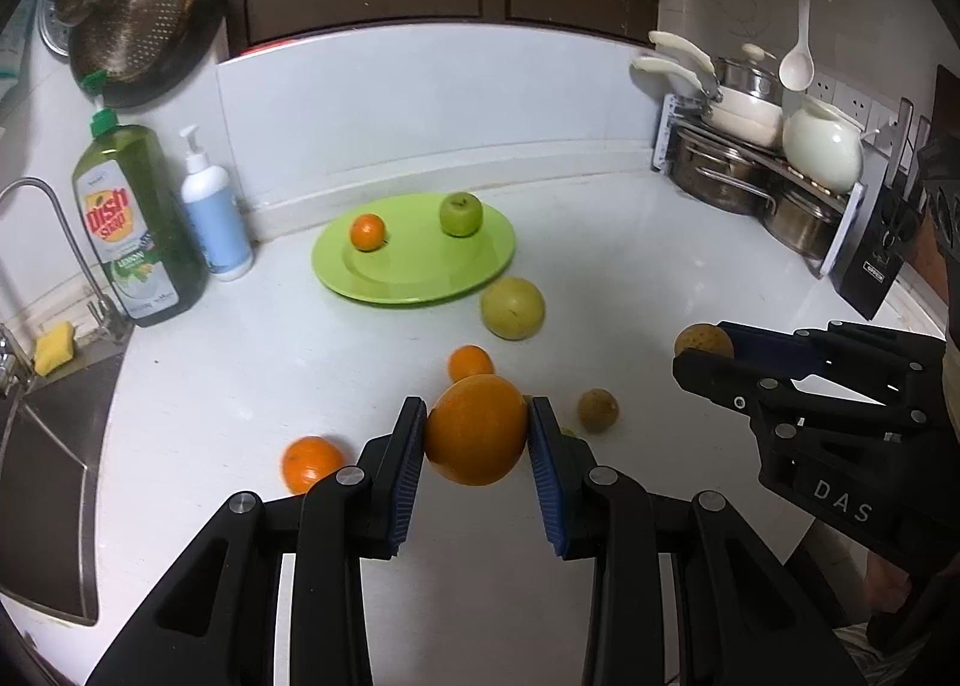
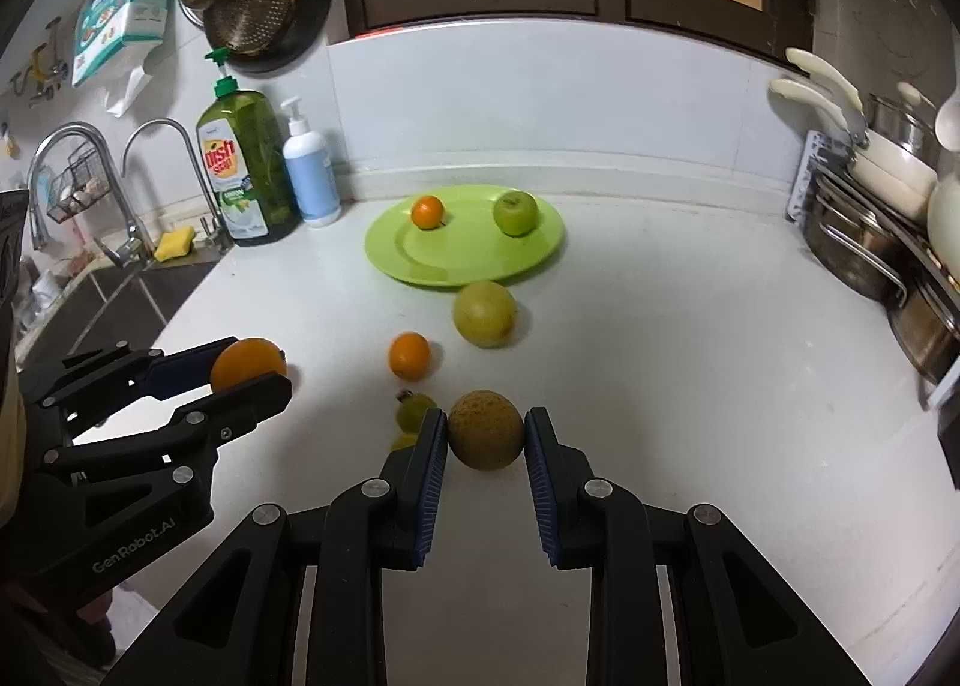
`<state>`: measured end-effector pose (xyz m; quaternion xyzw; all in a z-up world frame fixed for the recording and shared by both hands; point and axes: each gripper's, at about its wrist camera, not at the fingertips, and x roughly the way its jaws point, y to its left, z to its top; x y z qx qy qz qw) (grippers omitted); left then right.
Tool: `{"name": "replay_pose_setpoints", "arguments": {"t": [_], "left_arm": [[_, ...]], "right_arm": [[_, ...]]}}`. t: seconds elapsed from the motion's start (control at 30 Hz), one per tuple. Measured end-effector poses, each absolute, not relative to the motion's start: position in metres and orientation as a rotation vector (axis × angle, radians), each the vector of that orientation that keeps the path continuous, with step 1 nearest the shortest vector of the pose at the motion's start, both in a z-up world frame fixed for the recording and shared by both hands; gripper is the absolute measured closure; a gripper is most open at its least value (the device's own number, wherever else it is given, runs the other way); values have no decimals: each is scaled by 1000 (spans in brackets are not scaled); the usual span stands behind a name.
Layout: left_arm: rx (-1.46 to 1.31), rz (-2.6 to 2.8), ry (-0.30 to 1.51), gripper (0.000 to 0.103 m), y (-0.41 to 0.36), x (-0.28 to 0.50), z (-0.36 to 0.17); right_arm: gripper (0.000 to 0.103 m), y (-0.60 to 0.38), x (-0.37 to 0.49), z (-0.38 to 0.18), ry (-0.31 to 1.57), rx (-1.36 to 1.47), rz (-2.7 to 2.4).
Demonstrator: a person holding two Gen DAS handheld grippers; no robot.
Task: Organize fruits
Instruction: 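Carry the brown fruit and orange over the green plate with both grippers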
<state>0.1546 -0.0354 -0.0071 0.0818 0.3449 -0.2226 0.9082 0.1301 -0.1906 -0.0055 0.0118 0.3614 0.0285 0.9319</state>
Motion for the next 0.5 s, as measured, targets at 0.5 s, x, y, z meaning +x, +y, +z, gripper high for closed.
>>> {"name": "replay_pose_setpoints", "arguments": {"t": [0.5], "left_arm": [[160, -441, 664, 69, -6, 174, 17]], "right_arm": [[75, -159, 150, 13, 680, 42, 100]]}}
